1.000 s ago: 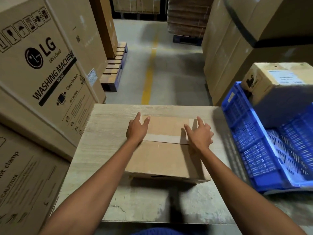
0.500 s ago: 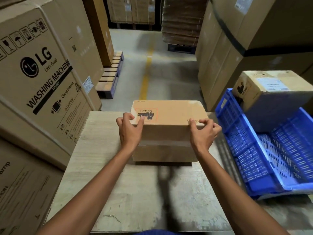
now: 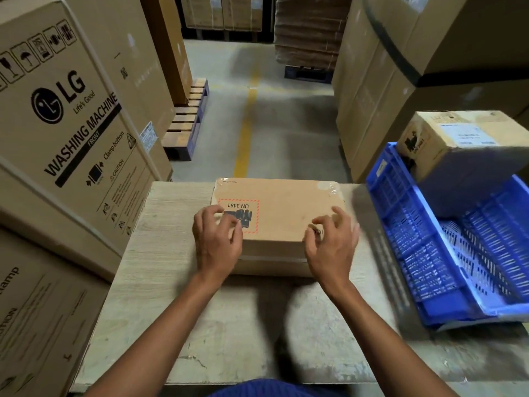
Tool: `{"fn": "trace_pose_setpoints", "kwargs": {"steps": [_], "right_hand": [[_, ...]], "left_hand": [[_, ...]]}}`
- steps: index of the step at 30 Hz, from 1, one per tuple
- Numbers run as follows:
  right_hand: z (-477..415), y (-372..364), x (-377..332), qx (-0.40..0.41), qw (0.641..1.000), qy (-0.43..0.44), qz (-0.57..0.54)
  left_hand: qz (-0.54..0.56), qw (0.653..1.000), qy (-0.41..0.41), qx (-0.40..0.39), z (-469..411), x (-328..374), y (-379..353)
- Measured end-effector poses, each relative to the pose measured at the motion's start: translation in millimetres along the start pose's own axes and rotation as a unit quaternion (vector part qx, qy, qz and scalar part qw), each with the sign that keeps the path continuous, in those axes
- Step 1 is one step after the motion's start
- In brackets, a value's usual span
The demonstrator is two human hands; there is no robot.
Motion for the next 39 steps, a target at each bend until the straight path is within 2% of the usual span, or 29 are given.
{"fn": "trace_pose_setpoints", "kwargs": {"steps": [3, 6, 8, 12, 15, 19, 23, 29, 32, 35, 39], "right_hand": [[-1.5, -23.6, -29.9, -0.072, 0.993, 0.081, -0.056], [4.0, -50.0, -65.9, -0.137, 0.975, 0.169, -0.040], [10.6, -60.3, -76.9, -0.143, 0.966, 0.215, -0.004], [22.7, -63.4, -76.0, -0.133, 0.957, 0.250, 0.068], [11.1, -66.1, -79.6, -0.155, 0.953, 0.241, 0.096], [13.8, -80.0, -82.1, -0.214, 0.933, 0.243, 0.159], [2.4, -76.4, -84.0, -0.221, 0.925, 0.252, 0.178], [-9.8, -99.7, -66.4, -0.329, 0.903, 0.190, 0.199], [-14.9, -92.8, -68.8, -0.334, 0.903, 0.203, 0.178], [-38.0, -83.6, -68.3, -0.354, 0.895, 0.206, 0.177], [-37.9, -77.1, -40.4, -0.338, 0.902, 0.150, 0.222]], "left_hand": [[0.015, 0.996, -0.082, -0.020, 1.4, 21.9, -2.1], [0.025, 0.995, -0.089, -0.036, 3.3, 26.1, -5.2], [0.030, 0.995, -0.086, -0.045, 8.1, 23.9, -8.0], [0.014, 0.992, -0.101, -0.079, 19.4, 22.1, -14.1], [-0.011, 0.990, -0.093, -0.102, 11.1, 23.6, -14.5], [-0.143, 0.967, -0.079, -0.196, 12.6, 23.6, -30.3], [-0.164, 0.955, -0.088, -0.230, -7.8, 25.4, -31.5], [-0.132, 0.933, -0.092, -0.323, -28.4, 22.3, -58.7], [-0.173, 0.926, -0.109, -0.316, -32.6, 29.2, -55.1], [-0.199, 0.923, -0.090, -0.317, -45.9, 45.9, -59.5], [-0.114, 0.924, -0.107, -0.349, -36.1, 64.1, -82.9]]}}
Point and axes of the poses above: each hand's wrist, its own z-axis away from the middle knuckle, its own y-axis out of the back of the hand, x = y × z, the point moved 9 cm from there along -z, towards the middle knuckle, and after that the axes turned 4 degrees about -z, right-handed, at the moved point
